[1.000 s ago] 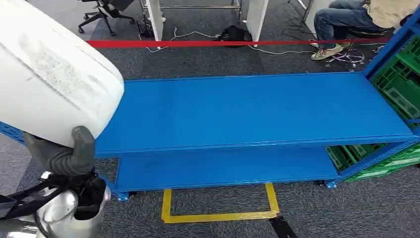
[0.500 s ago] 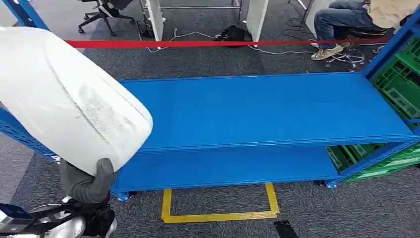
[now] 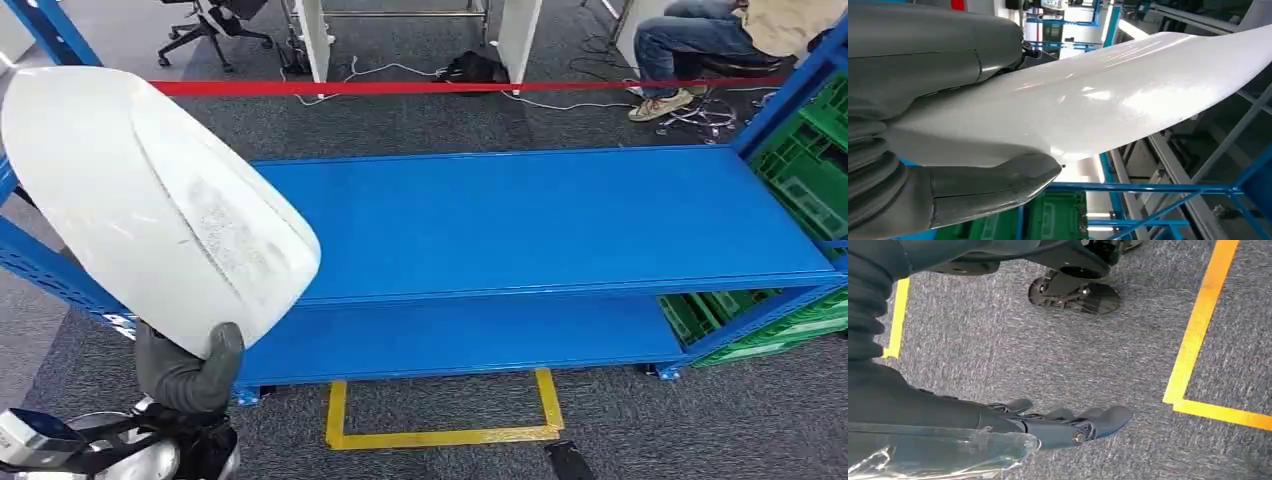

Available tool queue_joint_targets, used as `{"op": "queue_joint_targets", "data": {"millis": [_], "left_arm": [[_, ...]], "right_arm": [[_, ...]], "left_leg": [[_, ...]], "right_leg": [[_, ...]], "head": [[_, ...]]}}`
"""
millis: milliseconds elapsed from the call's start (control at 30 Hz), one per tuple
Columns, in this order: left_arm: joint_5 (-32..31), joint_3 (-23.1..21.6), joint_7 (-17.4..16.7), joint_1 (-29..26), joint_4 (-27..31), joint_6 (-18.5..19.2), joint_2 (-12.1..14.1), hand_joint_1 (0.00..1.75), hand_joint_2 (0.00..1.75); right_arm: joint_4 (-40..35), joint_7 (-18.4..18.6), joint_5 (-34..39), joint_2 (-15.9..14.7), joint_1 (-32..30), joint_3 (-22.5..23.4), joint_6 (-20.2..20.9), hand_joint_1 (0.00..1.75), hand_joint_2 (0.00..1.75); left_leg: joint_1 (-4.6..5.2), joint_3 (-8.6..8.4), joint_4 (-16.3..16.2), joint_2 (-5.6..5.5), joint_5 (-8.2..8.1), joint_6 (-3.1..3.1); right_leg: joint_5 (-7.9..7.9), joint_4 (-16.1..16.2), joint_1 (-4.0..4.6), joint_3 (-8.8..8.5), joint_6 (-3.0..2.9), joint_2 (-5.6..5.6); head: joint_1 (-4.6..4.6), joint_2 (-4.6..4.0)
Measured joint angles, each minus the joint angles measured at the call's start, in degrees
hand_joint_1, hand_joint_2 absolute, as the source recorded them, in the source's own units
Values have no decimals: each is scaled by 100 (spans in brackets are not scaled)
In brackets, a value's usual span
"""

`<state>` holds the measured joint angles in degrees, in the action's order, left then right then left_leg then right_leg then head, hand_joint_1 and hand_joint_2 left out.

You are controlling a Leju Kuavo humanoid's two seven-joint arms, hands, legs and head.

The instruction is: Take the parts from the cabinet and place them on the table.

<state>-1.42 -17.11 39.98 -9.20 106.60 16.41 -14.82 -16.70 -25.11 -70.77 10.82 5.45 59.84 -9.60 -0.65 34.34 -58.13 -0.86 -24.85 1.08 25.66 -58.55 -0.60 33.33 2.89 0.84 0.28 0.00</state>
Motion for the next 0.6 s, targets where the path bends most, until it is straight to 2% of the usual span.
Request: {"op": "queue_joint_targets", "data": {"millis": [167, 367, 533, 600], "left_arm": [[13, -48, 0, 11, -13, 15, 2, 175, 175], [103, -70, -35, 16, -28, 81, 4, 175, 175], [336, -50, -166, 17, -111, 223, 2, 175, 175], [429, -26, -344, 16, -142, 162, -11, 175, 175]], "right_arm": [[0, 96, -83, 0, -2, 0, -33, 0, 175], [0, 151, 50, 13, 10, 24, -55, 0, 175], [0, 332, 50, 50, 10, 114, -149, 0, 175], [0, 420, 57, 55, 9, 147, -217, 0, 175]], "left_leg": [[0, 1, -1, 0, -1, 0], [37, 1, -7, 0, -15, -31], [100, 3, -13, -1, -26, -116], [30, -74, 141, 9, 52, -182]], "right_leg": [[0, 1, 0, -1, 0, 0], [-7, 7, -38, -2, 24, 0], [-25, 51, -100, -18, 106, 3], [-1, 56, -91, -26, 143, -7]], "head": [[0, 0], [-2, 0], [-7, 0], [0, 0]]}}
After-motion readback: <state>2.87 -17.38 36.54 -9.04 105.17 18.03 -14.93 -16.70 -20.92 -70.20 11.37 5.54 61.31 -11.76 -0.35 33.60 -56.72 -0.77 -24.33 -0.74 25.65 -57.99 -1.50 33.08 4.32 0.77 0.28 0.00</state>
